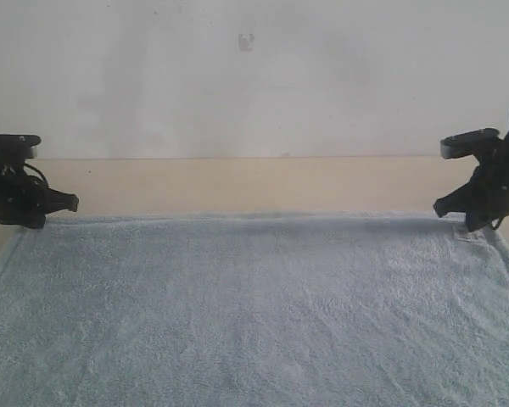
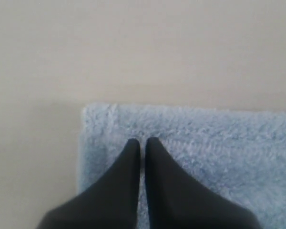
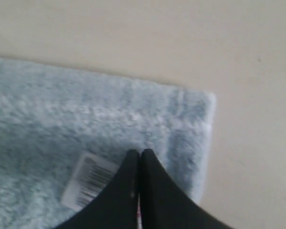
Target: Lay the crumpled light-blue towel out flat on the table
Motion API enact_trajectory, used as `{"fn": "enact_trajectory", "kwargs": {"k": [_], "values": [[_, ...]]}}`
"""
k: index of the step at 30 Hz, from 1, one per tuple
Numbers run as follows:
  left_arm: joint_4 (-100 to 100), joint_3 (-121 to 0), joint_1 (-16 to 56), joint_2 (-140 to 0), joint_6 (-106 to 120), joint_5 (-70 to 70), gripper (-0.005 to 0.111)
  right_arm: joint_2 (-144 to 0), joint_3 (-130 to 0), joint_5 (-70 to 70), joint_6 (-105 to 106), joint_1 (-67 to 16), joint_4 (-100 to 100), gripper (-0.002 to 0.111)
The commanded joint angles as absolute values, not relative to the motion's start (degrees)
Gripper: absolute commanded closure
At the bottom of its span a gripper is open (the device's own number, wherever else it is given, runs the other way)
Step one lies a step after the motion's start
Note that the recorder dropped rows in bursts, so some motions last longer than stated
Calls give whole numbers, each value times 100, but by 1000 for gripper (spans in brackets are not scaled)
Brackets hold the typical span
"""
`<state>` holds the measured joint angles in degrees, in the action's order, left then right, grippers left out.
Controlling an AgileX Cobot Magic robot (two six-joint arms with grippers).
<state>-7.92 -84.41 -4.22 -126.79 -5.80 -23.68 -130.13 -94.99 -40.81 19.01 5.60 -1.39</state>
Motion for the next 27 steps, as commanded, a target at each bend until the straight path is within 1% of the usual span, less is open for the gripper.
{"fn": "enact_trajectory", "kwargs": {"k": [1, 8, 11, 18, 27], "values": [[-795, -8619, -283, -12608, -633, -2209, 103, -12919, -9565, -3614, 2002, 204, -91, 108], [-795, -8708, -278, -12412, -669, -2174, 88, -12919, -9948, -3590, 1815, 92, -91, 108], [-795, -8708, -278, -12388, -669, -2133, 84, -12919, -9951, -3649, 2171, 26, -91, 108], [-795, -8708, -257, -12368, -661, -2170, 83, -12949, -9951, -3851, 2942, -228, -1034, 108], [-795, -8708, -257, -12368, -661, -2257, 83, -13050, -9951, -3946, 3005, -597, -1038, 108]]}}
